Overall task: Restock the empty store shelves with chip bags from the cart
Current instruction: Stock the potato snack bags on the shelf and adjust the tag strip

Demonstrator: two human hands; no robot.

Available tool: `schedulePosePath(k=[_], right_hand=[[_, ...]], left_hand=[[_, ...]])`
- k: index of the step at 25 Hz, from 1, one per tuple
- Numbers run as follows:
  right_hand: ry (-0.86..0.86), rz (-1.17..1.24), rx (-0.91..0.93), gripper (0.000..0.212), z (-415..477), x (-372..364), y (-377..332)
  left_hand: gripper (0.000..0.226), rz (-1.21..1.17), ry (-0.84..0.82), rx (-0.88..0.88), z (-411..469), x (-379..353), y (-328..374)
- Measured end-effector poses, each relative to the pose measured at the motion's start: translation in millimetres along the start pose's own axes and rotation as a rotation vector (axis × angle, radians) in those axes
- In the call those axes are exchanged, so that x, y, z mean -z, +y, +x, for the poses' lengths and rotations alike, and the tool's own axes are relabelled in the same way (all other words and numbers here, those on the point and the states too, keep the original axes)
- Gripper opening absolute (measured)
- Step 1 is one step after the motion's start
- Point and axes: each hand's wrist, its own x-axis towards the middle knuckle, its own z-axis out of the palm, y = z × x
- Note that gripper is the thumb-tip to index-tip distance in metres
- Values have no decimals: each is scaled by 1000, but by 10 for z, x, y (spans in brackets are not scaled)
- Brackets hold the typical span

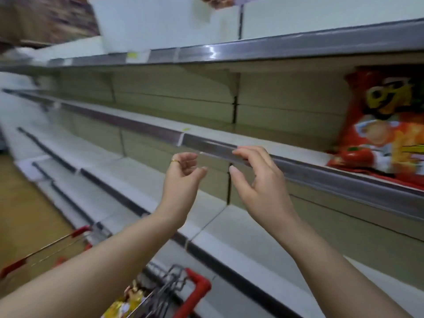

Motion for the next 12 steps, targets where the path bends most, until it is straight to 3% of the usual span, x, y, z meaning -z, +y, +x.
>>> schedulePosePath(k=[12], right_hand=[[-563,269,63,26,281,-2915,-784]], left_hand=[[21,151,516,328,421,2857,-850]])
